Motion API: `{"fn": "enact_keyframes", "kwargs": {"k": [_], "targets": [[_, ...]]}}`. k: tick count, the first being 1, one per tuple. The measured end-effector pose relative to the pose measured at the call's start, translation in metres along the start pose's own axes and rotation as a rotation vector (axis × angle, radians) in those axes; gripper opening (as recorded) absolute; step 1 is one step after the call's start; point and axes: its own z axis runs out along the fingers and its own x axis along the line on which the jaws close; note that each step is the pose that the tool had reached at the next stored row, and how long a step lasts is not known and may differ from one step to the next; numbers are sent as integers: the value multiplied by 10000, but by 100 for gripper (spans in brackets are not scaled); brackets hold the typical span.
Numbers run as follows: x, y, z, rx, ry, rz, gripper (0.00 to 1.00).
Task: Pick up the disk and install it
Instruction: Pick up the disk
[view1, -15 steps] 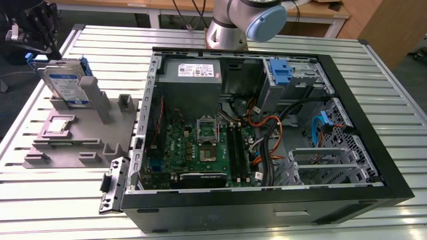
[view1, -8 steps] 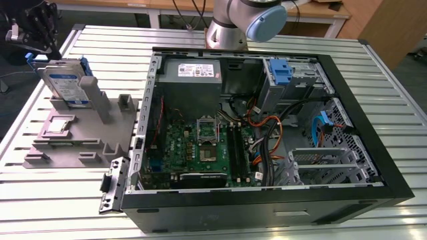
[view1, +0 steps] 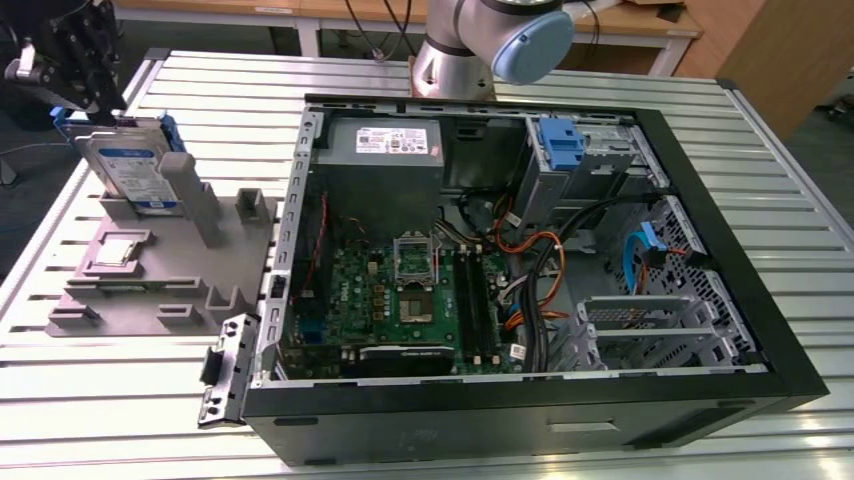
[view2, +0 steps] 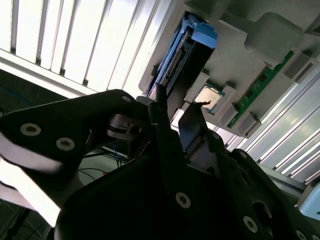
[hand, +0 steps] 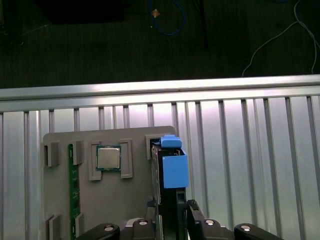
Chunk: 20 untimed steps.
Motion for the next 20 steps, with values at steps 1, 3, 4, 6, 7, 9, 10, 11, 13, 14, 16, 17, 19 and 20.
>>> {"fn": "enact_keyframes", "kwargs": {"k": [1,3,4,6,7,9,10,11,13,14,16,17,19,20], "targets": [[0,0,0,0,0,0,35],[0,0,0,0,0,0,41],[0,0,0,0,0,0,47],[-1,0,0,0,0,0,58],[-1,0,0,0,0,0,58],[-1,0,0,0,0,0,64],[-1,0,0,0,0,0,71],[-1,0,0,0,0,0,71],[-2,0,0,0,0,0,71],[-2,0,0,0,0,1,71],[-2,0,0,0,0,0,71],[-2,0,2,0,0,0,71],[-2,-1,9,-1,1,-15,71],[-1,-1,13,-2,4,-43,71]]}}
